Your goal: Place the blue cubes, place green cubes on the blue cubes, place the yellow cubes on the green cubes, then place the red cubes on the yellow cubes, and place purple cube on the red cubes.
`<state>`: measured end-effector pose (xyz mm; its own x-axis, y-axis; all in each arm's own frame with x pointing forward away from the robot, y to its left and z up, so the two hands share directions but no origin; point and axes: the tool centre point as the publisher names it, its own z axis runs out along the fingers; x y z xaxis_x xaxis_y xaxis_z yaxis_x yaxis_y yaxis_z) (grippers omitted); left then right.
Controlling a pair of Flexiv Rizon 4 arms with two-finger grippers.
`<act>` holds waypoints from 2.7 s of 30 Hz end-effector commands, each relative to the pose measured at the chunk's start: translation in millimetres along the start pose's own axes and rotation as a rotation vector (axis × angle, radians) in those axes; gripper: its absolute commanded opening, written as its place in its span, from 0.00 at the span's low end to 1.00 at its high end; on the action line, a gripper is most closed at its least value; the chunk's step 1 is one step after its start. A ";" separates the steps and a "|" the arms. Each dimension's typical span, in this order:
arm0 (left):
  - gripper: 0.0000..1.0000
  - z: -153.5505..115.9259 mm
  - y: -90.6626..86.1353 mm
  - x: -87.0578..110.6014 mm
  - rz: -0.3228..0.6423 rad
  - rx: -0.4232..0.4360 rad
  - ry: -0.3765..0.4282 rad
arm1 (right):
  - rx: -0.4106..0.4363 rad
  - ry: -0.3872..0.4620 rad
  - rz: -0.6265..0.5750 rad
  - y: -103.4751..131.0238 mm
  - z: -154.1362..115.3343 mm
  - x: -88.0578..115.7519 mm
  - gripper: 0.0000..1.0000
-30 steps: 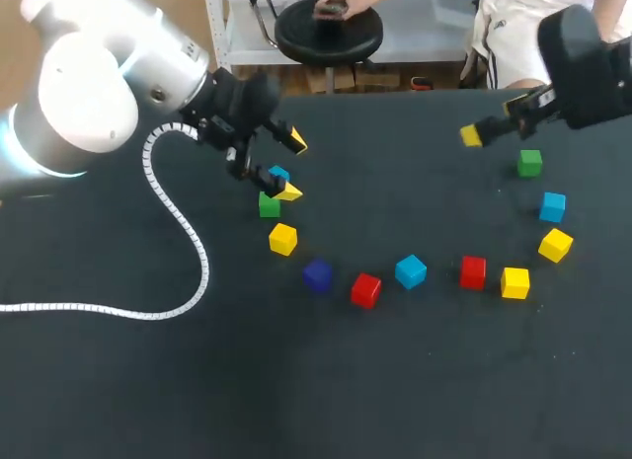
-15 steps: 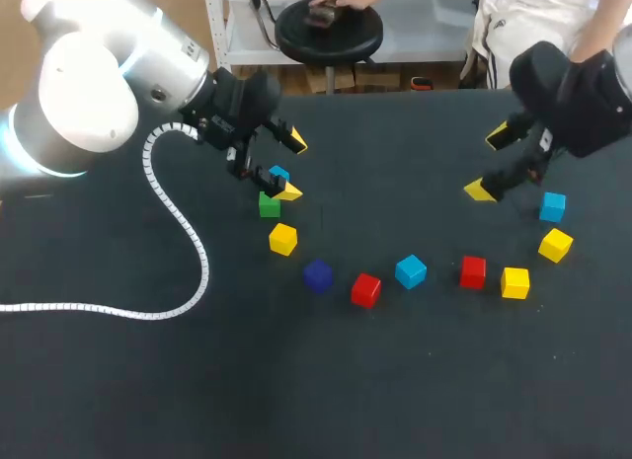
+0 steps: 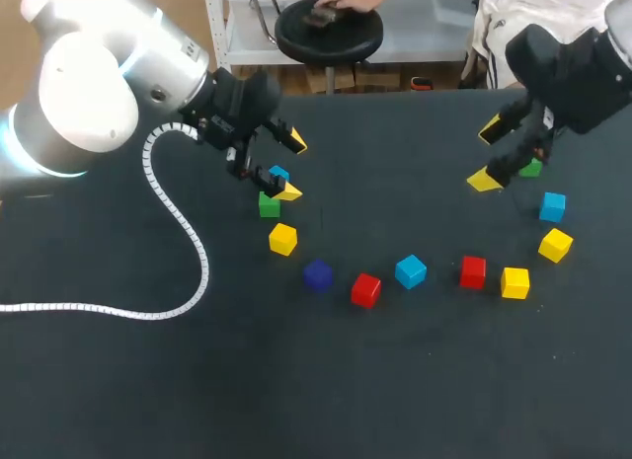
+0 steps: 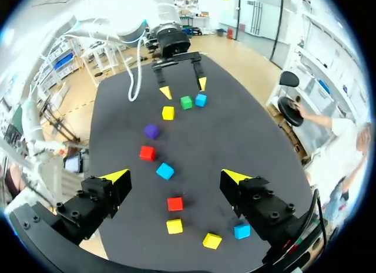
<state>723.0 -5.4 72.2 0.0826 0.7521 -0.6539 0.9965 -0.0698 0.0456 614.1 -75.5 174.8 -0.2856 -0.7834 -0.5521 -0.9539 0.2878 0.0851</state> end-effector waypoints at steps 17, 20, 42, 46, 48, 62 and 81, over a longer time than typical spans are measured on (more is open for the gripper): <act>1.00 0.1 0.4 0.8 0.002 0.000 -0.002 | -0.424 -0.031 -0.642 84.1 56.4 51.6 1.00; 1.00 0.1 0.4 0.8 0.002 0.000 -0.002 | -0.440 -0.025 -0.674 85.0 62.0 50.3 1.00; 1.00 0.1 0.4 0.8 0.002 0.000 -0.002 | -0.468 0.057 -0.632 89.4 100.4 46.3 1.00; 1.00 0.1 0.4 0.8 0.002 0.000 -0.002 | -0.468 0.057 -0.632 89.4 100.4 46.3 1.00; 1.00 0.1 0.4 0.8 0.002 0.000 -0.002 | -0.439 0.069 -0.686 98.5 98.2 33.9 1.00; 1.00 0.1 0.4 0.8 0.002 0.000 -0.002 | -0.486 0.029 -0.727 60.9 151.1 50.1 1.00; 1.00 0.1 0.4 0.8 0.002 0.000 -0.002 | -0.452 -0.018 -0.620 21.5 150.9 56.7 1.00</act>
<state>722.9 -5.6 72.4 0.0823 0.7523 -0.6536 0.9965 -0.0694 0.0455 591.9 -30.2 21.4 0.3160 -0.7193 -0.6187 -0.8836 -0.4606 0.0843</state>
